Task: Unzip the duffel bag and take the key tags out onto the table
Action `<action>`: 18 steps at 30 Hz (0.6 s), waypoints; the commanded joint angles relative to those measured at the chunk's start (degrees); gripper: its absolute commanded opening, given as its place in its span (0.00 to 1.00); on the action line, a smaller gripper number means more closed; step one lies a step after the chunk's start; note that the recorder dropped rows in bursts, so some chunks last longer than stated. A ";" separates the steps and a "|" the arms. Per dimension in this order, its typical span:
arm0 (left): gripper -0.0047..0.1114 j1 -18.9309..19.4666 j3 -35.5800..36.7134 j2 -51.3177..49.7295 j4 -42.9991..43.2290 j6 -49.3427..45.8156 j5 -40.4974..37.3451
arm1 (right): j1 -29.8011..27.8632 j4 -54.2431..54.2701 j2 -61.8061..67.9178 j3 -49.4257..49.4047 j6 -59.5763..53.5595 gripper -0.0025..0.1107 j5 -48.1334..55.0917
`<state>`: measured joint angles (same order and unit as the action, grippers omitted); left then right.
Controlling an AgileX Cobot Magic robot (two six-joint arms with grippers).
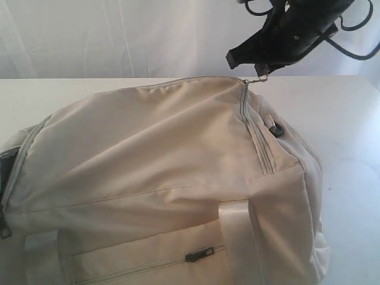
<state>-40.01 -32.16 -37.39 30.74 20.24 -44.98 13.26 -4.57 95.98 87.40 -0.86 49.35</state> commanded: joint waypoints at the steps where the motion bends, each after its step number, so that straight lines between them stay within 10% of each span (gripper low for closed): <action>1: 0.04 -0.08 1.48 0.72 0.13 0.55 -2.10 | -0.72 -1.72 -5.52 -5.95 0.86 0.02 -1.25; 12: 0.04 -0.08 1.35 0.72 -0.47 0.55 1.01 | -0.72 1.47 -13.38 -16.08 0.86 0.02 -4.25; 18: 0.27 -0.08 -4.33 0.72 -4.53 -1.22 -3.33 | -0.72 2.79 -13.50 -17.74 0.86 0.02 -6.55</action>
<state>-40.01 -33.42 -37.10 28.14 19.62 -44.21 13.13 -1.59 83.40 70.54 0.00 43.60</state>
